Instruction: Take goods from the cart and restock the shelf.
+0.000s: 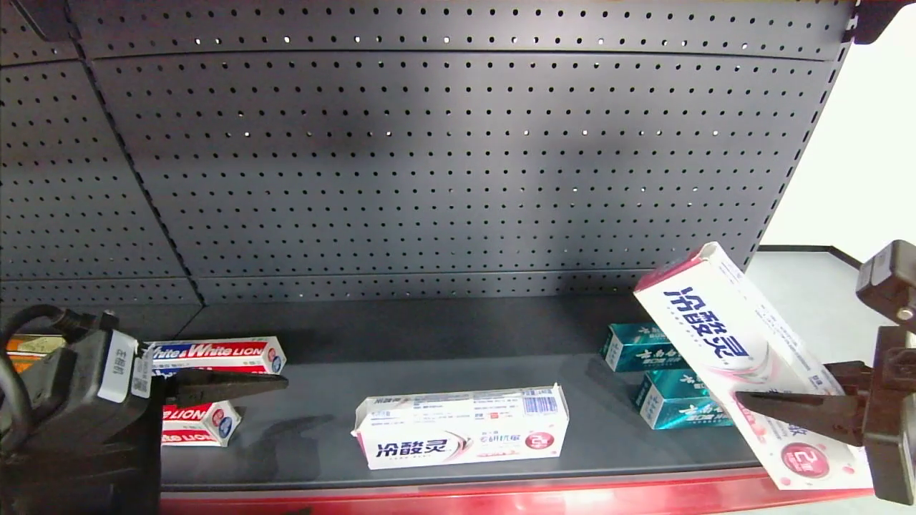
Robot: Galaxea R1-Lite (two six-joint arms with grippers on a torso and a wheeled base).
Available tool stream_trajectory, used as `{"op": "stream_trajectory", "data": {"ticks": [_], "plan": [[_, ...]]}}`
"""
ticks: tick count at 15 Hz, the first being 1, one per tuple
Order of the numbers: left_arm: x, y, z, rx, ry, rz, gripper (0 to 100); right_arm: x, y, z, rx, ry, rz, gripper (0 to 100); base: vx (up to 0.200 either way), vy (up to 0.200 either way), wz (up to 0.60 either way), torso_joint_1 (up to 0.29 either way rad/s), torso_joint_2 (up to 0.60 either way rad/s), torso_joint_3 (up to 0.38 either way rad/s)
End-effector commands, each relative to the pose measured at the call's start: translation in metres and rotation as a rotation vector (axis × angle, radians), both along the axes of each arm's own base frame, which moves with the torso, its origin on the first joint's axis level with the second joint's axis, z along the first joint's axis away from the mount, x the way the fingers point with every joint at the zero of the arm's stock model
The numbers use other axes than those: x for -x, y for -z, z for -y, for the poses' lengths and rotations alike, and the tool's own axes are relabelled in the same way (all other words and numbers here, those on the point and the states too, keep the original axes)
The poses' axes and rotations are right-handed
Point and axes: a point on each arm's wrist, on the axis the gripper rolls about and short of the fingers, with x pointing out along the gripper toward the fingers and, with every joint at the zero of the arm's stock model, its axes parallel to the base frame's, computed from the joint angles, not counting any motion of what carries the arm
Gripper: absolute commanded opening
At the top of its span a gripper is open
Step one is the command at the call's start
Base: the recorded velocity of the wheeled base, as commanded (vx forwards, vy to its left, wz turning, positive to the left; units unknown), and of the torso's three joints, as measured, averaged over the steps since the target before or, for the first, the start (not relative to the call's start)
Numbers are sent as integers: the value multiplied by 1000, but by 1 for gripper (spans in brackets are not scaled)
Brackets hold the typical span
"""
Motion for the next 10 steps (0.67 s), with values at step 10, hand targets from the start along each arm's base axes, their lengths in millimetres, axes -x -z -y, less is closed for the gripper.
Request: {"op": "stream_trajectory", "data": {"ticks": [10], "plan": [[14,9,-3,72,-32,-16,100,-55,-21,-40,35,-15,82,0,0,0,0,0,0,0]]}}
